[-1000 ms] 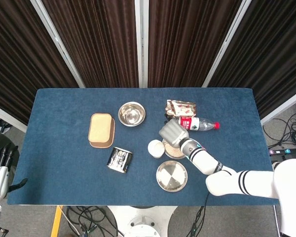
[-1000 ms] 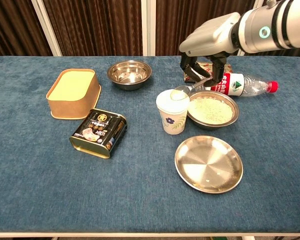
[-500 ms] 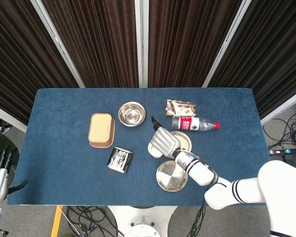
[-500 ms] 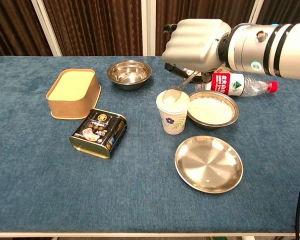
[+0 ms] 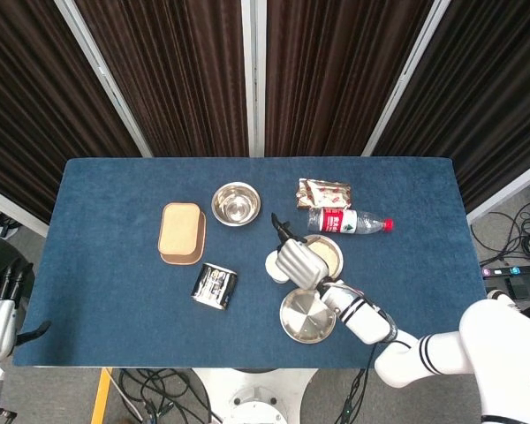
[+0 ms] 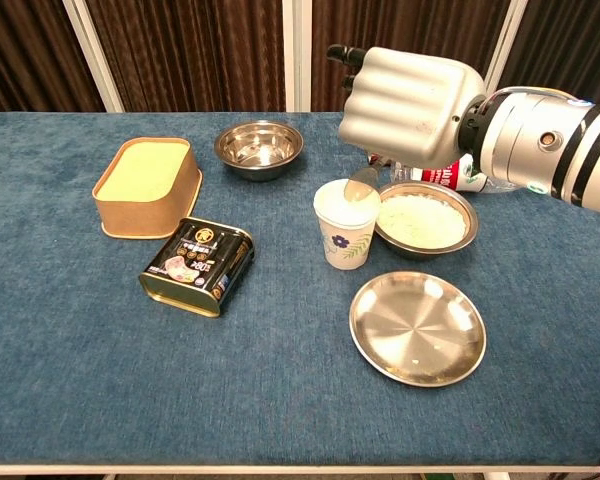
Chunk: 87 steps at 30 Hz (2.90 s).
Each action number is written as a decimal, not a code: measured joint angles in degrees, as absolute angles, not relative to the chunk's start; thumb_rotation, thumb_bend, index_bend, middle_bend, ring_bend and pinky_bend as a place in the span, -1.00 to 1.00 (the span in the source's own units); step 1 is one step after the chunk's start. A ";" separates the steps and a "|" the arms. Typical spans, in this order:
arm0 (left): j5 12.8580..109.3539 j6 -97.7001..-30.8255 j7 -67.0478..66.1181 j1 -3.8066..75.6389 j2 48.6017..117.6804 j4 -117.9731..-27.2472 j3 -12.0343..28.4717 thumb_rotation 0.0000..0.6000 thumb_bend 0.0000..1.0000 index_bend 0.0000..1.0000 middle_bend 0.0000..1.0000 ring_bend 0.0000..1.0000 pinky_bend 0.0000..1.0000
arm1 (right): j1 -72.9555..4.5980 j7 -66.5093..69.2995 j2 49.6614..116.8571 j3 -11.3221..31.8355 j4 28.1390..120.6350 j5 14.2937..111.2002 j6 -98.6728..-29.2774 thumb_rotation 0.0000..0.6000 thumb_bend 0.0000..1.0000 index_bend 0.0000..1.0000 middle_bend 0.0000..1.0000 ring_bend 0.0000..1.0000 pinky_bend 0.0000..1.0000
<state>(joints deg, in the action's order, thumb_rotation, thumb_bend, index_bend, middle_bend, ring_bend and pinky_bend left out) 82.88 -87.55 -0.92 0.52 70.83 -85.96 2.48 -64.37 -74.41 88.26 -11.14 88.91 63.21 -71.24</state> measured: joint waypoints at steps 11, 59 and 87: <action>83.06 -87.21 -0.83 0.77 70.75 -85.86 2.57 1.00 -0.95 -0.78 -0.92 -0.94 -0.88 | -58.96 -68.00 86.99 -6.42 90.70 66.66 -73.74 1.00 -0.35 0.31 0.18 -0.41 -1.00; 84.65 -88.11 -1.83 1.11 69.59 -87.63 2.53 1.00 -0.94 -0.78 -0.92 -0.94 -0.88 | -30.37 -13.11 86.59 -6.74 88.47 83.43 -73.60 1.00 -0.35 0.32 0.18 -0.47 -1.00; 85.05 -87.30 0.09 1.56 70.36 -85.99 2.36 1.00 -0.95 -0.78 -0.92 -0.94 -0.88 | -22.34 -16.63 82.80 -3.68 90.02 88.73 -80.50 1.00 -0.53 -0.53 -0.41 -0.79 -1.00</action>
<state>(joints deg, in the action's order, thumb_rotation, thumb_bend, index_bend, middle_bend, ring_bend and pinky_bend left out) 85.05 -87.30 0.09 1.56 70.36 -85.99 2.36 -22.34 -16.63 82.80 -3.68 90.02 88.73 -80.50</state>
